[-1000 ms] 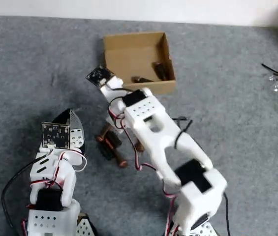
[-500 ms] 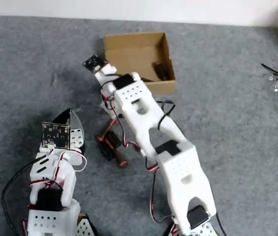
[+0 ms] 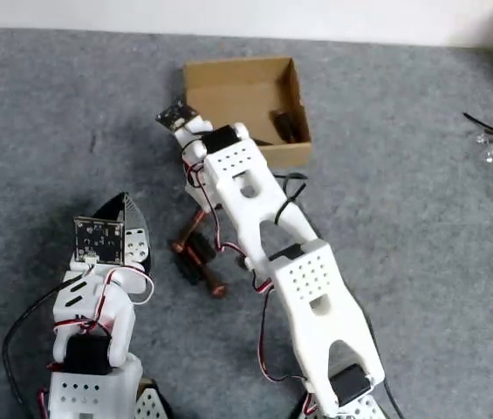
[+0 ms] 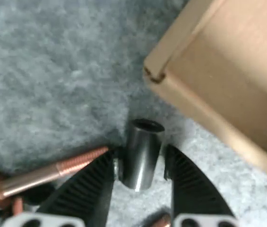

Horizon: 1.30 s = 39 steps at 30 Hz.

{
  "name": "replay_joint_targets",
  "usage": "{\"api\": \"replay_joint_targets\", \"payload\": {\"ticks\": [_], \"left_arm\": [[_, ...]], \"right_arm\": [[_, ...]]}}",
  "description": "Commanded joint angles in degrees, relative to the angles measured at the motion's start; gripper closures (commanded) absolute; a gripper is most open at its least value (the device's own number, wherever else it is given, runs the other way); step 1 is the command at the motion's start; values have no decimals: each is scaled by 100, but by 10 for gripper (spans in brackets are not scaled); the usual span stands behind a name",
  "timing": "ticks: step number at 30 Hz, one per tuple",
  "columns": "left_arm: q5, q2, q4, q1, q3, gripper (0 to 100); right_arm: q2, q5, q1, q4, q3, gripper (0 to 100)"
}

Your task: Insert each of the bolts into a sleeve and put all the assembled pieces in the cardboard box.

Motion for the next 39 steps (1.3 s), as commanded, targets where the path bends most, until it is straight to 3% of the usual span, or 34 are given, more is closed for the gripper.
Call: {"api": "replay_joint_targets", "payload": {"ticks": [1, 5, 12, 26, 39], "left_arm": [[-18, -66, -105, 57, 110, 989], [-18, -66, -105, 57, 110, 989], [-18, -66, -105, 48, 110, 989], [0, -75, -105, 13, 110, 989], [18, -75, -114, -101, 110, 989]], "right_arm": [[-66, -229, -233, 233, -189, 914], [-66, -413, -215, 215, -189, 997], [-163, -378, -242, 259, -251, 993], [-1042, -413, -154, 1912, -2905, 994], [-2642, -413, 180, 1912, -2747, 994]]}}
